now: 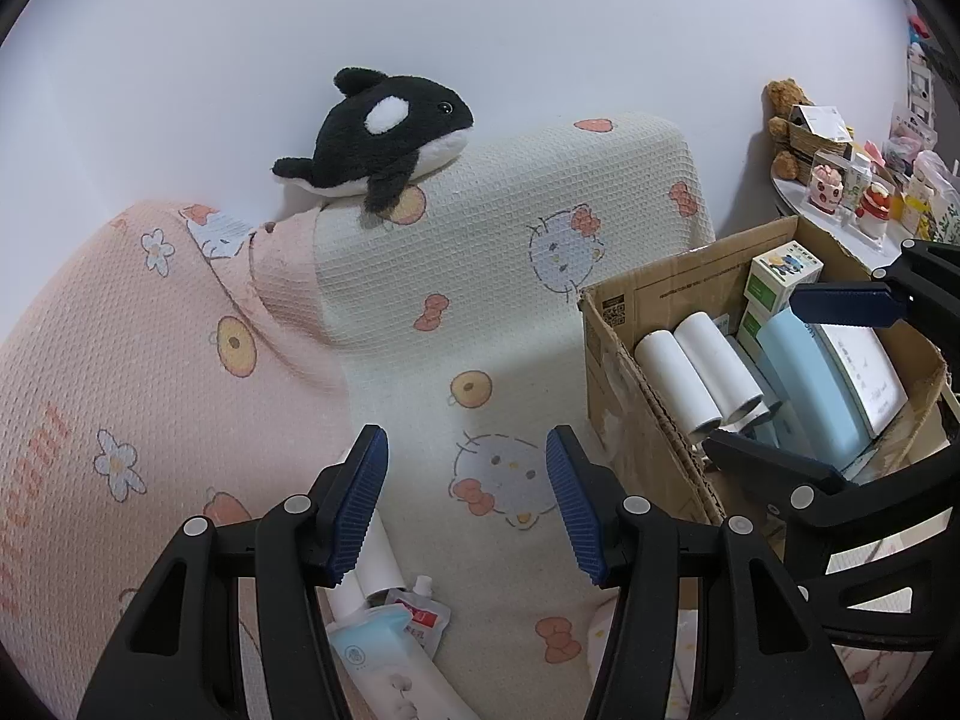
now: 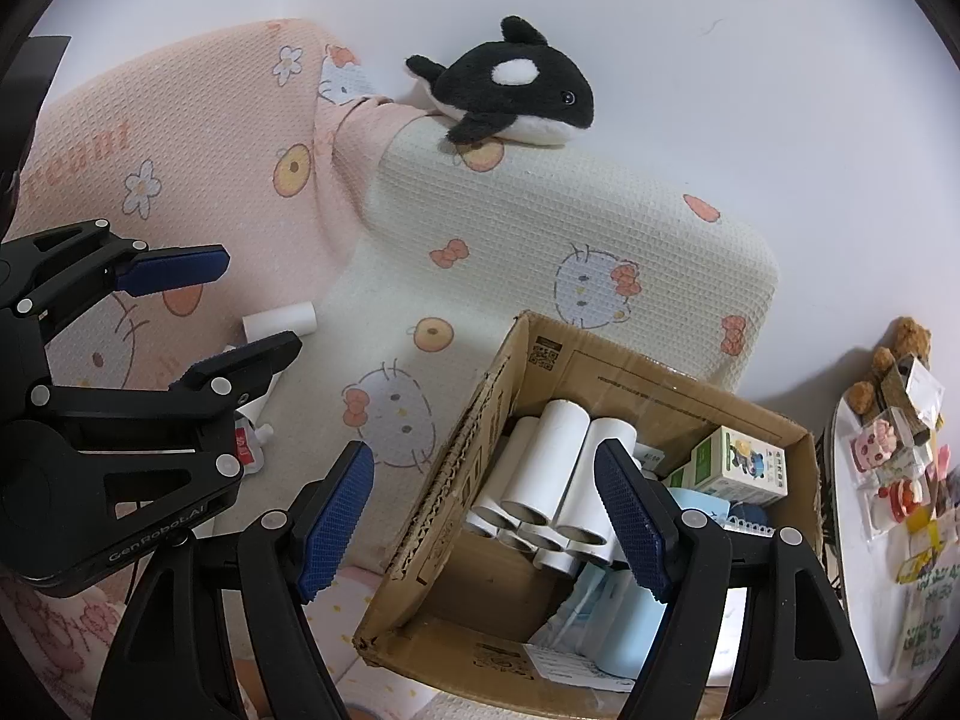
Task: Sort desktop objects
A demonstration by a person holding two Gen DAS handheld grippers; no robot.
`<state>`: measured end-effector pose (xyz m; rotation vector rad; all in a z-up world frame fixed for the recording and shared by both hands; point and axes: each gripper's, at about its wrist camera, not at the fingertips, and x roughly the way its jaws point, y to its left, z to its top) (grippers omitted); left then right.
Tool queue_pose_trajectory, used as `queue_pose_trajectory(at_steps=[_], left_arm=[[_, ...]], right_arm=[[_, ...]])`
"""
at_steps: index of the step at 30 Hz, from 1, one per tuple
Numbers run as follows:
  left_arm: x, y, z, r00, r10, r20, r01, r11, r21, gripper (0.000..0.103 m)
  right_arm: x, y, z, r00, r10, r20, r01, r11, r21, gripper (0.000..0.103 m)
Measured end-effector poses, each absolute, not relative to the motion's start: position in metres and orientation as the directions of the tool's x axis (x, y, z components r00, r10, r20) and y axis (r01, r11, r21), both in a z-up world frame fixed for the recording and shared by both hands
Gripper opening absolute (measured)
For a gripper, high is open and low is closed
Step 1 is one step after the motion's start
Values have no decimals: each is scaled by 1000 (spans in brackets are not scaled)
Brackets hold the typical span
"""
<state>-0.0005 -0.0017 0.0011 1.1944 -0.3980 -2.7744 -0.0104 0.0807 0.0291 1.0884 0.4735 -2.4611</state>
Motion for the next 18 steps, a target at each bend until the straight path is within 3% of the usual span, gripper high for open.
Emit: queue_pose_trajectory(at_steps=[18], left_arm=[[1,-4,0,-690,-164,-705,-29,-967,254,59]], right_arm=[[-11,78,28,-611,-218,-761,492,-858,-149,74]])
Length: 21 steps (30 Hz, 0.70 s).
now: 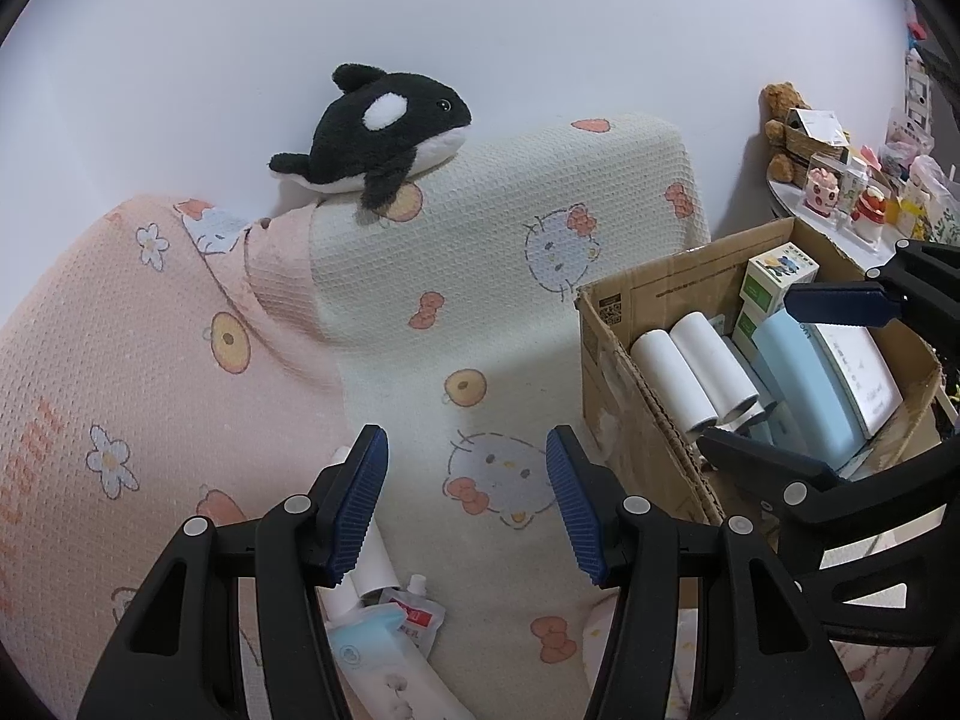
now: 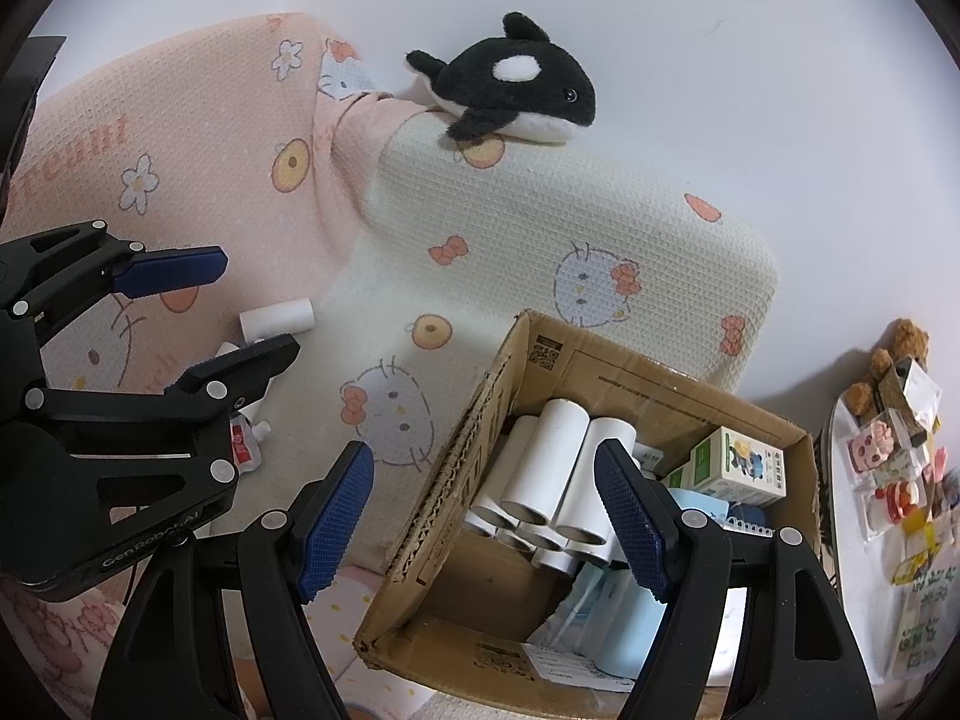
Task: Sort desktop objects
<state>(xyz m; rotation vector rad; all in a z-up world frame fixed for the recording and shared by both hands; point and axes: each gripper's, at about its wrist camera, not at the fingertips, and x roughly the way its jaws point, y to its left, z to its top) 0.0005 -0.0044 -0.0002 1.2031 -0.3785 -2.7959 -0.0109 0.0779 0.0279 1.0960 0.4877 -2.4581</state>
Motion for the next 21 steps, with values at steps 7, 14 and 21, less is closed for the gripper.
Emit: queue_pose_trajectory(at_steps=[7,14,21], left_arm=[[1,-4,-1,-690,-162,-706,-33,-967,254,59],[1,-4,-1,-690,-158,-706,-37,-967,253,59],[0,-4,-1,-691,-157,-706,-40,-966,254,59]], right_arm=[[-12,78,28,-610,-217,-762,492,-858,-149,74],[-12,78,28,-609,-219,-762,494,-857,-149,74],[-12,78,29,-610,-218,-762,493,-857,-149,74]])
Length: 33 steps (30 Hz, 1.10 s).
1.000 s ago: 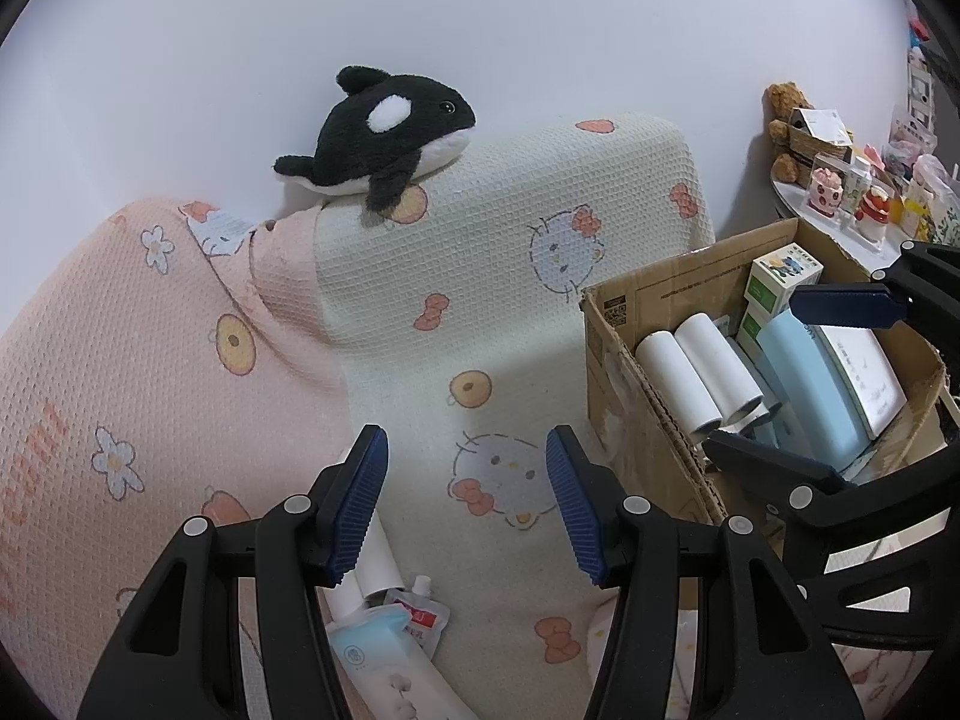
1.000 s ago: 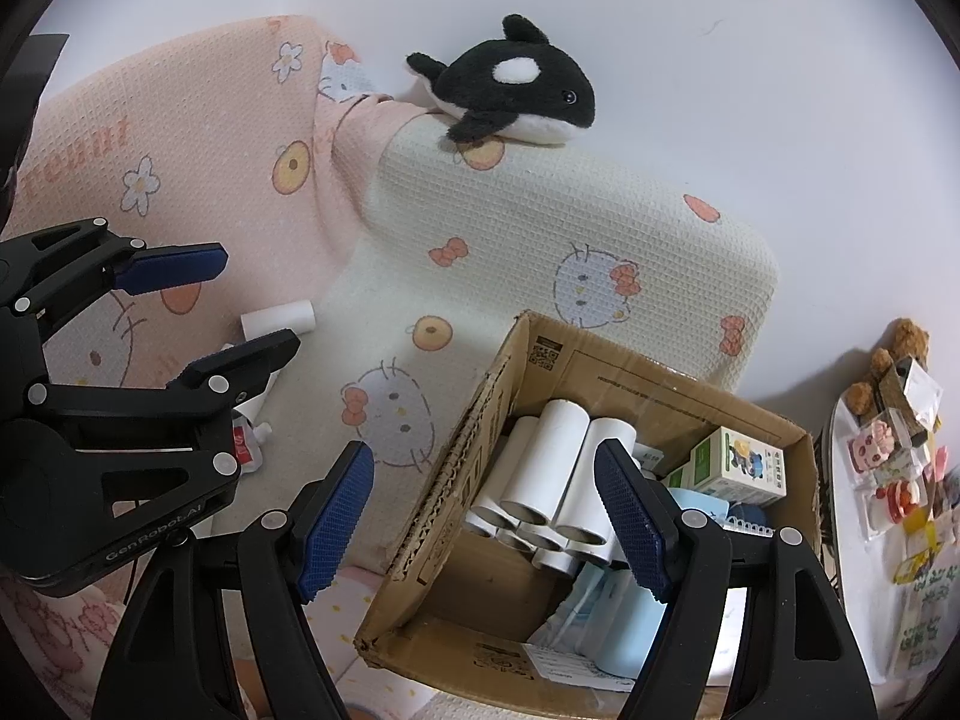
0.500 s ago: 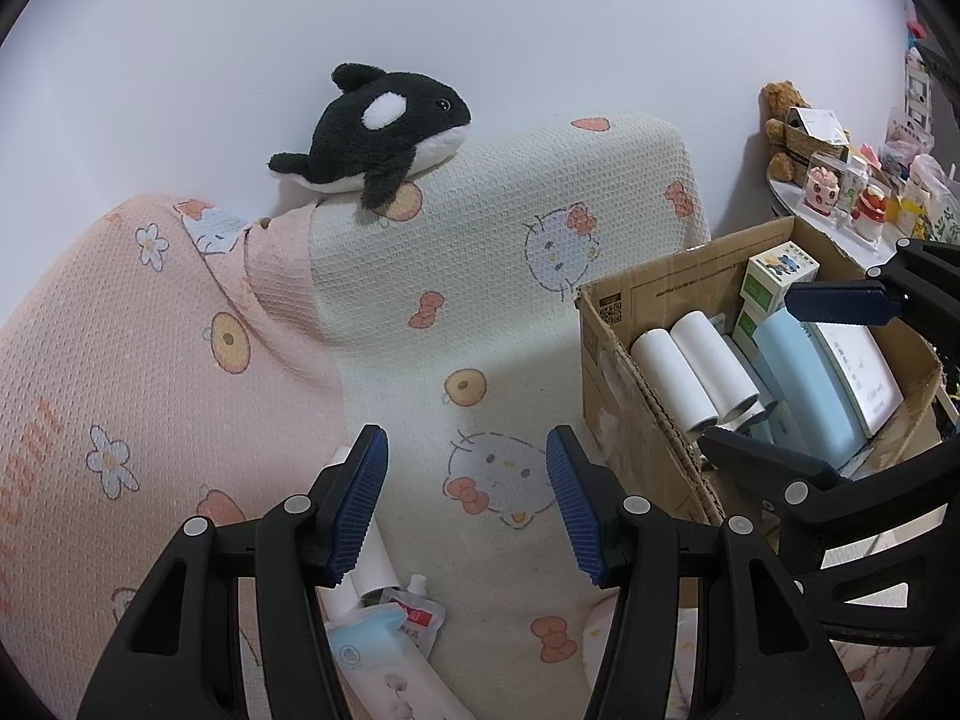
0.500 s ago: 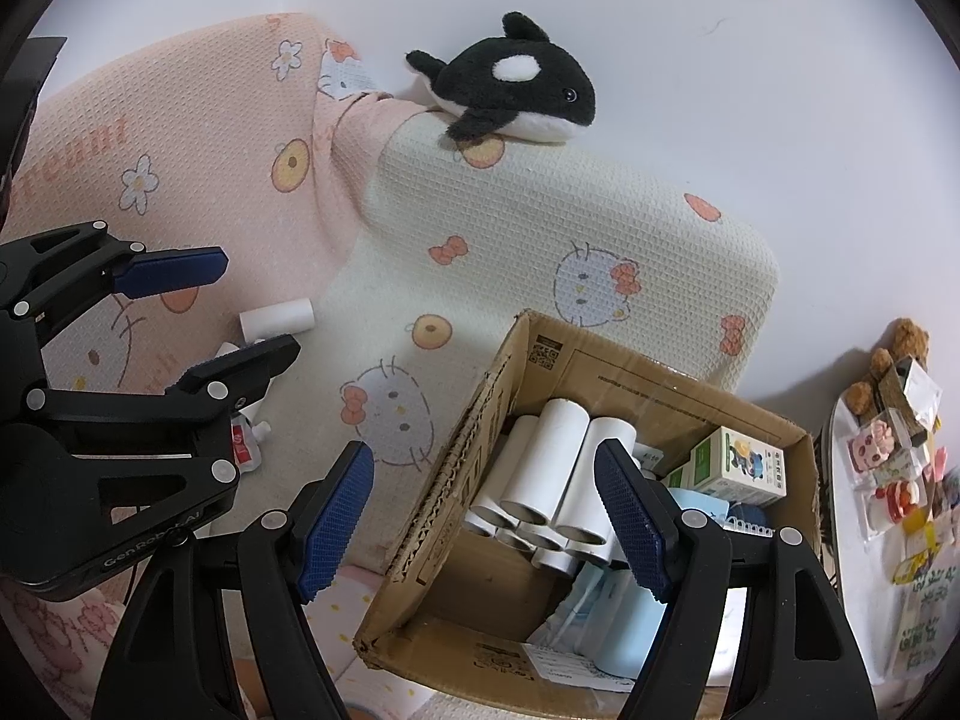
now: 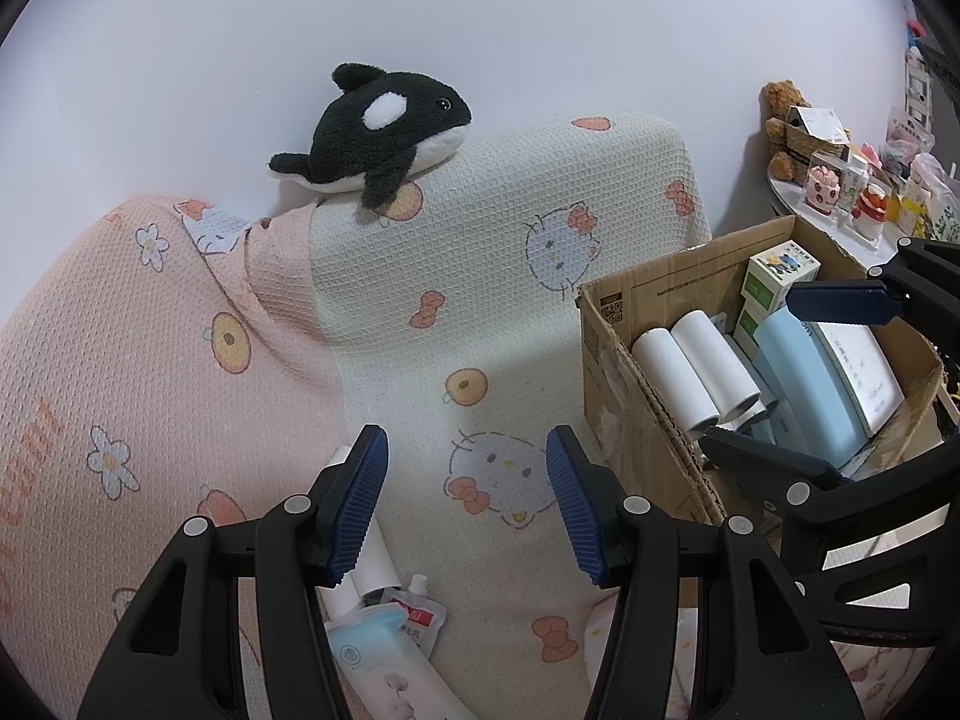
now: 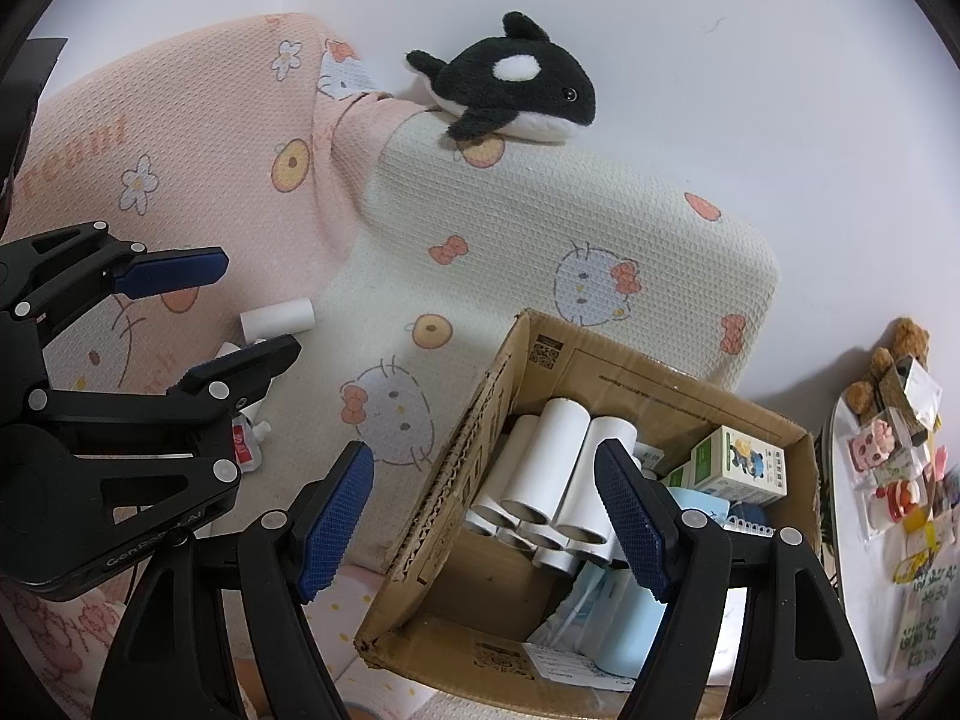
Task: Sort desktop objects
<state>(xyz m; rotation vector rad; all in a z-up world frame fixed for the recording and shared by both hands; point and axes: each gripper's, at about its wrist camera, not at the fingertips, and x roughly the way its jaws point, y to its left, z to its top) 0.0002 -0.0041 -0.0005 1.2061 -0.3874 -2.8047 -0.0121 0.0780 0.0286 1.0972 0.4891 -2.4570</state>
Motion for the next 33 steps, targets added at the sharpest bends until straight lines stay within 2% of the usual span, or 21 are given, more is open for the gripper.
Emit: queue_pose_trajectory(at_steps=[18,33], left_arm=[[-2,-16,-5,-686,-142,-714,-45,-971,236,59],[3,-93,-28,-637,-259,-726,147,-965,216,59]], right_arm=[[-9,66,26,-596,-212,-774,517,-839,-168,74],[-7,3,16,-544,-244,-803,640,-740,-209,74]])
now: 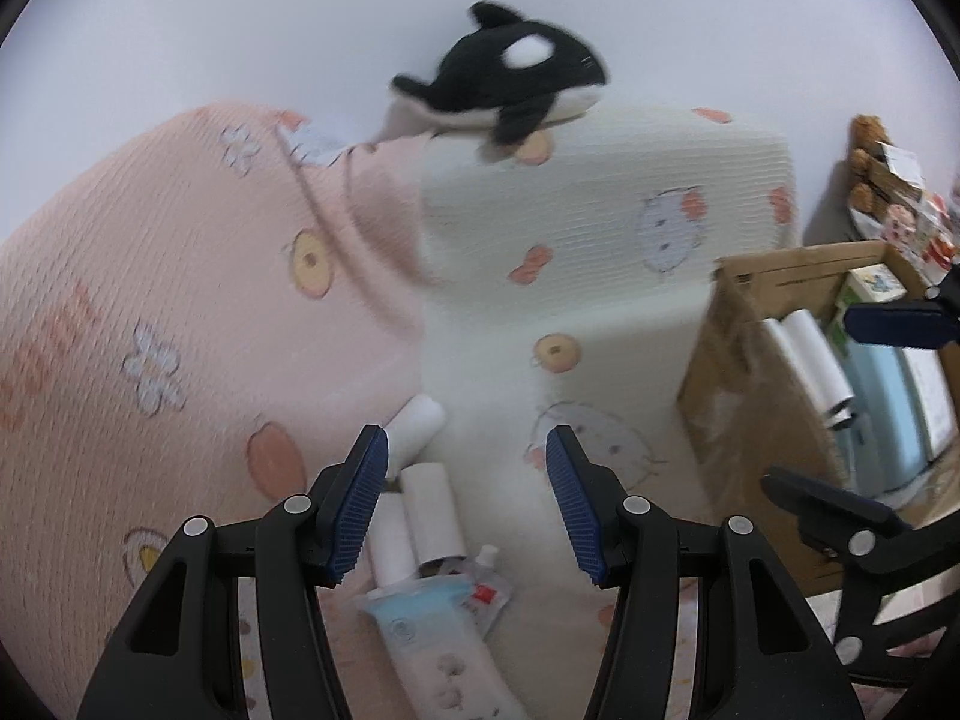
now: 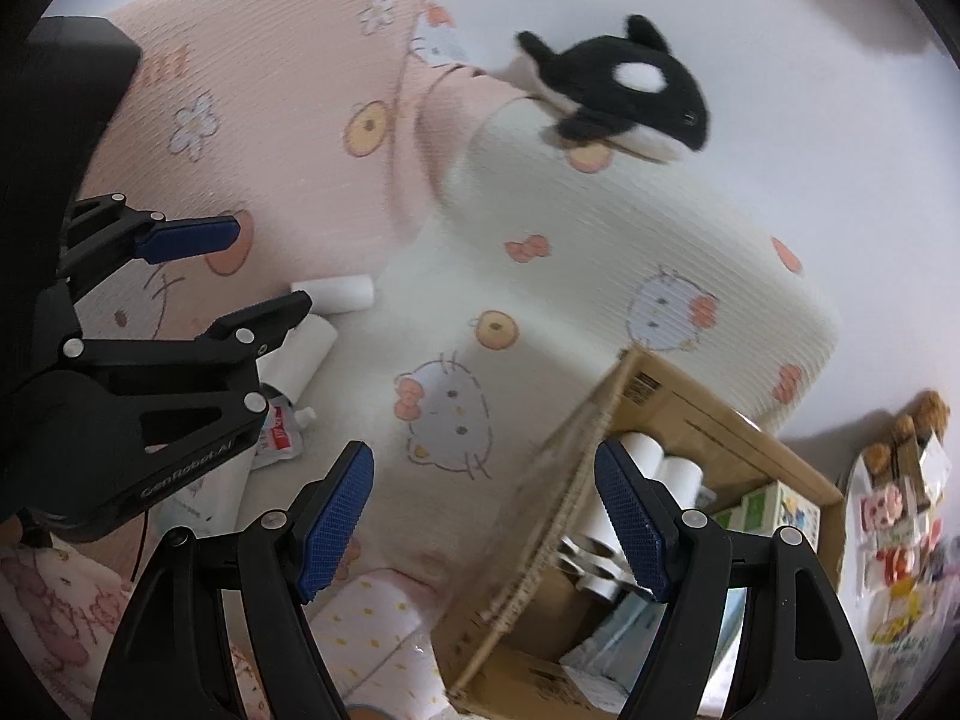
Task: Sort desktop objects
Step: 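Move the left tool down toward the white paper tubes by the wipes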
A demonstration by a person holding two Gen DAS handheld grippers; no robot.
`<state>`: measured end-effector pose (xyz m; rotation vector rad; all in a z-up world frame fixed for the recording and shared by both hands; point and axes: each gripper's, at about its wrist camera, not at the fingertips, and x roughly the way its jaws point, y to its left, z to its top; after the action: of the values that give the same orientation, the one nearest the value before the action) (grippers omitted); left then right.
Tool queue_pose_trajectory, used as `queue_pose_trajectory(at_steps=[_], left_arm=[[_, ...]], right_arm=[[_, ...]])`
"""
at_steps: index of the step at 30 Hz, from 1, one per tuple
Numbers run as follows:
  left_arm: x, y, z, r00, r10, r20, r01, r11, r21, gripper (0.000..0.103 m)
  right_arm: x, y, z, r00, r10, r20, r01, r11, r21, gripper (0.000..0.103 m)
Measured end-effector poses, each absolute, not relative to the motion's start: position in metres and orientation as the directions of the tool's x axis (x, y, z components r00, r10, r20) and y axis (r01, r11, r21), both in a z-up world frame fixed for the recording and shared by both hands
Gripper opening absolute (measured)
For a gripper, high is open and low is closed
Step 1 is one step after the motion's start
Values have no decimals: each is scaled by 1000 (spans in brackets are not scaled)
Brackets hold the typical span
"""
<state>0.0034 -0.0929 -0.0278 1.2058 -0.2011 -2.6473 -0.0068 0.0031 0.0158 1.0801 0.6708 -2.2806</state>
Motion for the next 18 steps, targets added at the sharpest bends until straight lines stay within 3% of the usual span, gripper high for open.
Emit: queue_pose_trajectory(at_steps=[5,13,18], left_arm=[[8,-112,-38,-605,-286,-743,197,-958,208,59],[18,-151,-49,-575,-308,-758,307,-940,149,59],[25,-190,-55,-512,-294,-807,401,-913,77,59]], right_arm=[[-12,-19,11,-445,-357,-822,730,-676,-101,74],[-27,-46,-9,-369,-403,-838,759,-650,-22,74],[-42,-47,-25,-327,-515,-793,750,-652,114,74]])
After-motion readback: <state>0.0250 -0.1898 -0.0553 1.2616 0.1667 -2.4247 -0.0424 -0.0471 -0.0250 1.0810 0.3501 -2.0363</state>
